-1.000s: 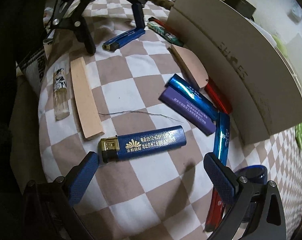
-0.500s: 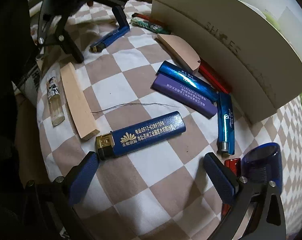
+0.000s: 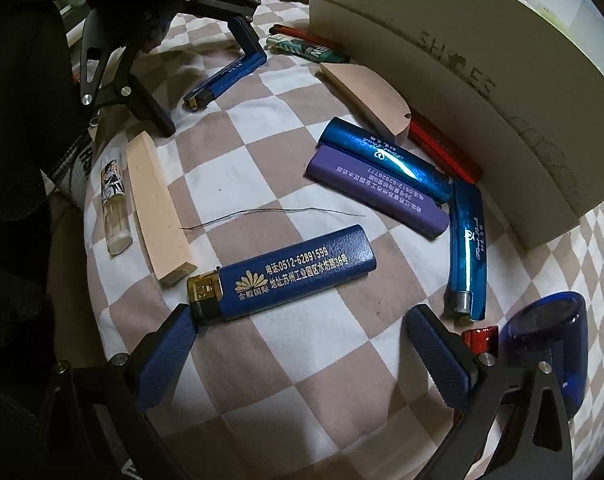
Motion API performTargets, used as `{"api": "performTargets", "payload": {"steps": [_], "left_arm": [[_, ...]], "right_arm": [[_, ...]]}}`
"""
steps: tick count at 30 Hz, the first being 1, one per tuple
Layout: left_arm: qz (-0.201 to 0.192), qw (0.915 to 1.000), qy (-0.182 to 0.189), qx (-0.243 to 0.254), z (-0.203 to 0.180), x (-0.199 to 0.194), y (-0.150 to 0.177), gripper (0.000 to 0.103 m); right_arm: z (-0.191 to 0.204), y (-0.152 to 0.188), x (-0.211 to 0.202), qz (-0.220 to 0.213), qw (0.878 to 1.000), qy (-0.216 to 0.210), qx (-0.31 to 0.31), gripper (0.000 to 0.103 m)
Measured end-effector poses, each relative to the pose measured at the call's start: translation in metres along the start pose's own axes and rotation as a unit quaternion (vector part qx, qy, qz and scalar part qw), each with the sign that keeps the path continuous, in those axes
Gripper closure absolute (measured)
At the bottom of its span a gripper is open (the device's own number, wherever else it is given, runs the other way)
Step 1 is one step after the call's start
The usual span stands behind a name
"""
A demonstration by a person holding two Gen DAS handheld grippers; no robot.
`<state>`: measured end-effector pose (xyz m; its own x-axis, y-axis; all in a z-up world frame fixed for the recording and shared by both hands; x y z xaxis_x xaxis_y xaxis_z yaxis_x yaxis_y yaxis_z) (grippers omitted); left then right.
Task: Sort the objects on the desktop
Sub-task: 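Lower the left tool over the long blue lighter while right tool approaches the printed blue lighter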
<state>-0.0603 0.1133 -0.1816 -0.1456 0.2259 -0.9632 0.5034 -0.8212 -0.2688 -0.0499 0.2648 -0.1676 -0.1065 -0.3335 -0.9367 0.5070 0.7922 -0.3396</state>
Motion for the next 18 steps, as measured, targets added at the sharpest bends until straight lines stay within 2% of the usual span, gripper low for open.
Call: {"api": "performTargets", "payload": {"steps": [5, 9, 18], "left_arm": [[0.016, 0.9996, 0.014, -0.021, 0.001, -0.001, -0.003, 0.000], [0.004, 0.9972, 0.040, -0.062, 0.007, -0.005, -0.001, 0.000], [0.000, 0.9973, 0.023, -0.070, -0.008, -0.006, 0.004, 0.000]], "right_arm": [[0.001, 0.000, -0.002, 0.003, 1.000, 0.002, 0.000, 0.000], [0.001, 0.002, -0.005, 0.001, 1.000, 0.000, -0.001, 0.000], [0.002, 0.004, -0.009, 0.001, 1.000, -0.001, -0.002, 0.000]]}}
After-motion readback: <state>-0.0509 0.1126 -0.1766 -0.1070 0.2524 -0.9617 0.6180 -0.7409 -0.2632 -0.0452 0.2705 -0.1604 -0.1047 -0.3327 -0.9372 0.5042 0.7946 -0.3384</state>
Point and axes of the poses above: each gripper's, at about its wrist camera, not at the fingertips, and x roughly the way its jaws point, z to its left, y to its underside, the point moved 2 cm from there along x, roughly the way its jaws point, and after that the axes turned 4 degrees about -y, right-handed, at the moved point
